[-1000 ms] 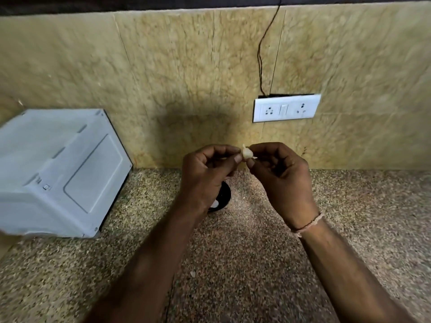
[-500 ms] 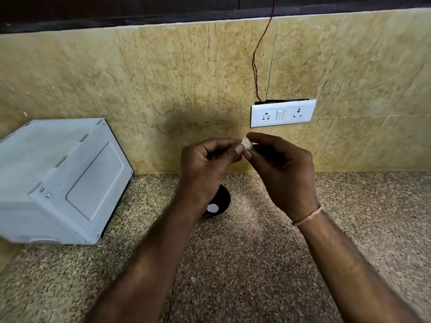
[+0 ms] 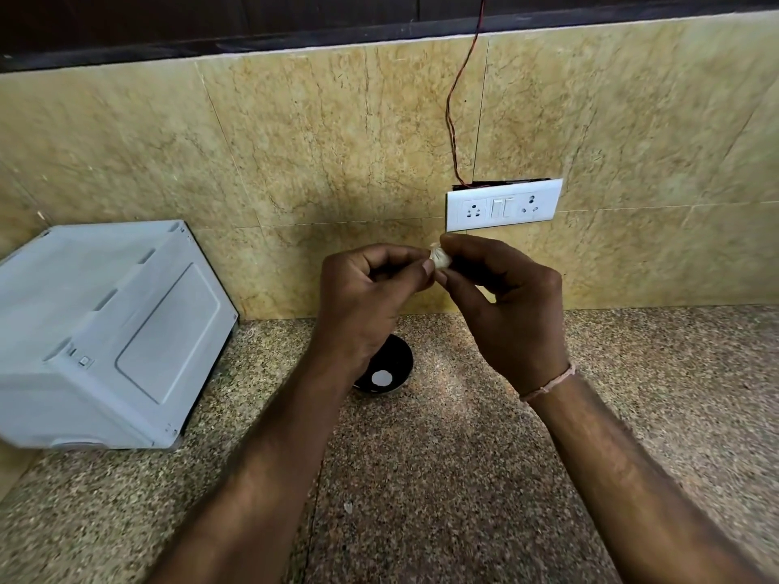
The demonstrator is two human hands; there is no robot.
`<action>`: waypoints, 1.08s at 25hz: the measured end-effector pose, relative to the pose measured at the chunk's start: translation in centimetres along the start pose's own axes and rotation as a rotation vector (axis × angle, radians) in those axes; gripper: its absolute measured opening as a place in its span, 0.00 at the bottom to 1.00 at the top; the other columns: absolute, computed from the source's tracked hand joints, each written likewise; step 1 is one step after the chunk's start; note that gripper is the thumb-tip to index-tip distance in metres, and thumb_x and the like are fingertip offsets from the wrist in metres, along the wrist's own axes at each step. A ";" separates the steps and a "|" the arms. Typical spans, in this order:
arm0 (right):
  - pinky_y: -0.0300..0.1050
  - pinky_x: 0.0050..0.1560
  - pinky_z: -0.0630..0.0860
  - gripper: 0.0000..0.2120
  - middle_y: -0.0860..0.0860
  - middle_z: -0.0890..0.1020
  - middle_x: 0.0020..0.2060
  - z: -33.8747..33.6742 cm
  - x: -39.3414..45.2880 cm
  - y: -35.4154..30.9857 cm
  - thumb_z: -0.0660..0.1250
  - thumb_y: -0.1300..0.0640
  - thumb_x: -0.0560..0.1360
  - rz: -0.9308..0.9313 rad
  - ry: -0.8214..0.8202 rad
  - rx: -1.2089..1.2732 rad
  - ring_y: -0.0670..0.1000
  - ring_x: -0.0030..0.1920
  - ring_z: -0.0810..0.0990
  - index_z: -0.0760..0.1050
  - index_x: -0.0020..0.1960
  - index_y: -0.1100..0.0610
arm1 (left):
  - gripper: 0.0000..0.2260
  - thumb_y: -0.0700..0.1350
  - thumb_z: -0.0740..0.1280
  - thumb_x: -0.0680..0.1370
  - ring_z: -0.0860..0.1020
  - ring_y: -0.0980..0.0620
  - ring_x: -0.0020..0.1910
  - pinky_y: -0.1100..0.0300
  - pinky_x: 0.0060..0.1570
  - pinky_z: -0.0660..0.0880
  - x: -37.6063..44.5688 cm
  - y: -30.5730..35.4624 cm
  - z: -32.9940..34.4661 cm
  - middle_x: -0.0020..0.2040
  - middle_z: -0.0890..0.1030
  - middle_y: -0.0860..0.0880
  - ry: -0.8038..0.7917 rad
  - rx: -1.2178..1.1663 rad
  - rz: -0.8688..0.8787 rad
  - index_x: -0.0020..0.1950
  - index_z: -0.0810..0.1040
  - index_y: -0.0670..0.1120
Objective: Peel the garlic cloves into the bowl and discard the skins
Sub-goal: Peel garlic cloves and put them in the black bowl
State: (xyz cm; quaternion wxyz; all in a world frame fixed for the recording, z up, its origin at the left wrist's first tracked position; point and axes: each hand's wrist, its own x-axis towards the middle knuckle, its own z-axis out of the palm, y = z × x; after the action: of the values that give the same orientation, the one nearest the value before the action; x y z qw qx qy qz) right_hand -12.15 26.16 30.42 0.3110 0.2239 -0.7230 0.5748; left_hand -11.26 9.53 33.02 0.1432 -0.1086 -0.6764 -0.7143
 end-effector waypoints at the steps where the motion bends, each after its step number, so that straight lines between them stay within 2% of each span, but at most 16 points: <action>1: 0.52 0.56 0.84 0.13 0.53 0.86 0.55 0.0 -0.1 0.1 0.77 0.63 0.76 -0.011 0.002 -0.013 0.50 0.56 0.86 0.83 0.60 0.63 | 0.04 0.35 0.75 0.77 0.88 0.43 0.49 0.50 0.55 0.84 0.0 0.0 0.0 0.45 0.88 0.43 -0.005 0.006 -0.006 0.51 0.87 0.37; 11: 0.44 0.54 0.83 0.13 0.51 0.87 0.53 0.3 -0.4 -0.2 0.77 0.61 0.76 -0.029 0.042 -0.016 0.47 0.54 0.86 0.84 0.60 0.61 | 0.05 0.35 0.75 0.77 0.87 0.40 0.48 0.51 0.53 0.85 -0.5 0.3 0.2 0.44 0.88 0.39 0.043 -0.039 -0.012 0.51 0.86 0.34; 14: 0.46 0.53 0.83 0.13 0.52 0.87 0.53 0.6 -0.7 -0.2 0.77 0.61 0.76 0.018 0.044 0.025 0.48 0.53 0.87 0.84 0.60 0.61 | 0.06 0.35 0.74 0.78 0.88 0.41 0.48 0.53 0.53 0.85 -0.8 0.1 0.1 0.45 0.88 0.39 0.051 -0.055 -0.028 0.52 0.85 0.33; 19: 0.43 0.54 0.82 0.13 0.52 0.87 0.53 0.9 -1.0 -0.5 0.76 0.63 0.76 0.069 0.045 0.049 0.47 0.53 0.87 0.83 0.60 0.63 | 0.05 0.34 0.74 0.78 0.88 0.44 0.47 0.56 0.50 0.84 -1.1 -0.4 0.1 0.46 0.88 0.40 0.100 -0.108 -0.058 0.52 0.85 0.32; 24: 0.43 0.55 0.82 0.13 0.55 0.88 0.51 1.1 -1.2 -0.5 0.75 0.68 0.75 0.214 0.077 0.239 0.50 0.53 0.87 0.82 0.60 0.66 | 0.04 0.33 0.74 0.78 0.87 0.41 0.50 0.52 0.54 0.84 -1.2 -0.8 -0.1 0.48 0.87 0.37 0.098 -0.236 -0.124 0.50 0.85 0.33; 27: 0.48 0.55 0.83 0.12 0.59 0.87 0.50 1.3 -1.7 0.1 0.74 0.68 0.75 0.391 0.113 0.430 0.56 0.53 0.87 0.82 0.59 0.67 | 0.02 0.34 0.73 0.78 0.87 0.40 0.51 0.52 0.53 0.84 -1.3 -1.7 -0.4 0.49 0.86 0.36 0.076 -0.364 -0.224 0.50 0.85 0.36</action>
State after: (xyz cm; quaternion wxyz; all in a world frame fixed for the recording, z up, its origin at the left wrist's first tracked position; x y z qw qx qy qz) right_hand -11.30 24.86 28.99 0.1794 0.1088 -0.5955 0.7755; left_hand -10.60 9.24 30.98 0.0664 -0.0296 -0.5380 -0.8398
